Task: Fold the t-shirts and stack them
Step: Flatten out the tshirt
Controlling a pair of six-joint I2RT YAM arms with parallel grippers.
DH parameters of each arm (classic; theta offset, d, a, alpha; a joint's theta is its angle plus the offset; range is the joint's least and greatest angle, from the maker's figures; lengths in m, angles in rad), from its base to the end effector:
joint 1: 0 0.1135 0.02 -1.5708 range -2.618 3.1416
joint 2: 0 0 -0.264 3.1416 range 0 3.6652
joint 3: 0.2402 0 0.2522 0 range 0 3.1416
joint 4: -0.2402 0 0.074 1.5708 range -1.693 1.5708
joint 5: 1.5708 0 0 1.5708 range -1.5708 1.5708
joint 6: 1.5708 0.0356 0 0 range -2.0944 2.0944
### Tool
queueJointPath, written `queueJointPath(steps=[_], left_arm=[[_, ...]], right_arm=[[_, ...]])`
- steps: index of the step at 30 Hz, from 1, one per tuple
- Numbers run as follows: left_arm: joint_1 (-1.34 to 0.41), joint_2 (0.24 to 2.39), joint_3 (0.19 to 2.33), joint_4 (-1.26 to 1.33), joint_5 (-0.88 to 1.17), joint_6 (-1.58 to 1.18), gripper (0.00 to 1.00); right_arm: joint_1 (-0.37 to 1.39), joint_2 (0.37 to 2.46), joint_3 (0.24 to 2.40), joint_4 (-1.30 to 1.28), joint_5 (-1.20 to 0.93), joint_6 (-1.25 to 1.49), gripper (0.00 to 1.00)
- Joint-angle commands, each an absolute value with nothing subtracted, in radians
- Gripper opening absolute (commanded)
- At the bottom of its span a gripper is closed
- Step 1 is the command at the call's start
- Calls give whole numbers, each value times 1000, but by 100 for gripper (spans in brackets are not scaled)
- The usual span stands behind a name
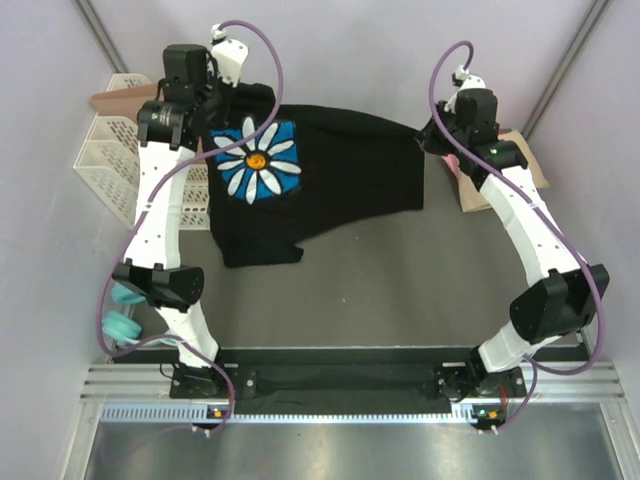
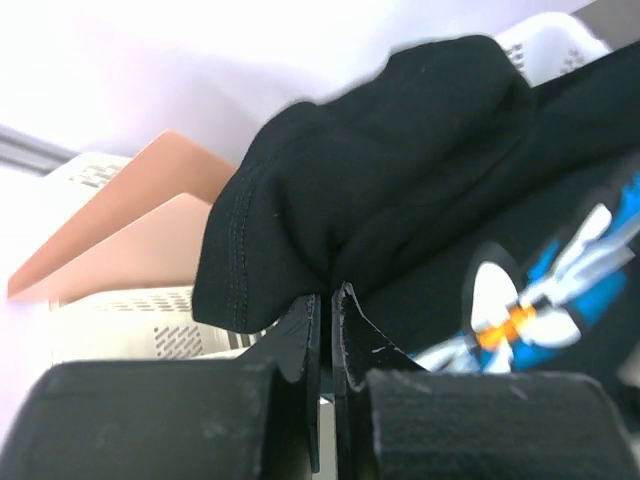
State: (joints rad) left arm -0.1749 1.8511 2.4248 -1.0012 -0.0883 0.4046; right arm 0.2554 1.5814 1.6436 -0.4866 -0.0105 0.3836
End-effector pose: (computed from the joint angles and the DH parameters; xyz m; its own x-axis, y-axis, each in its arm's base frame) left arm 0.3608 -0.0606 0.5052 -0.3382 0.4580 -0.8221 0.2474 0.8861 0.3918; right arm 0.3515 0.0922 0.4075 -0.4675 0.2647 -0.8434 -0.0937 0.9339 0.3451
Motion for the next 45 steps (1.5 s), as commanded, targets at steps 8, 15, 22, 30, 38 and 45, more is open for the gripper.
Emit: queueJointPath(steps=[8,15,22,30,38,45], left_arm=[[-222,1337,1912,-1030,159,429,0],[-224,1146,1732,-1437,374,644,22],[-227,1000,1595,-1506,342,761,77],[-226,1048,1418,-992,40,652,86],[-134,1297,1132,-721,-55,620,72],[-52,1502,1152,-703,-67,586,70]], right_arm=[[316,1237,1400,-711,89,399,0],[492,968,1136,-940,120,552,9],[569,868,1014,-1051,132,632,63],[566,1083,1103,-925,291,589,69],[529,1310,944,-738,356,614,70],[443,1302,848,-690,336,609,76]])
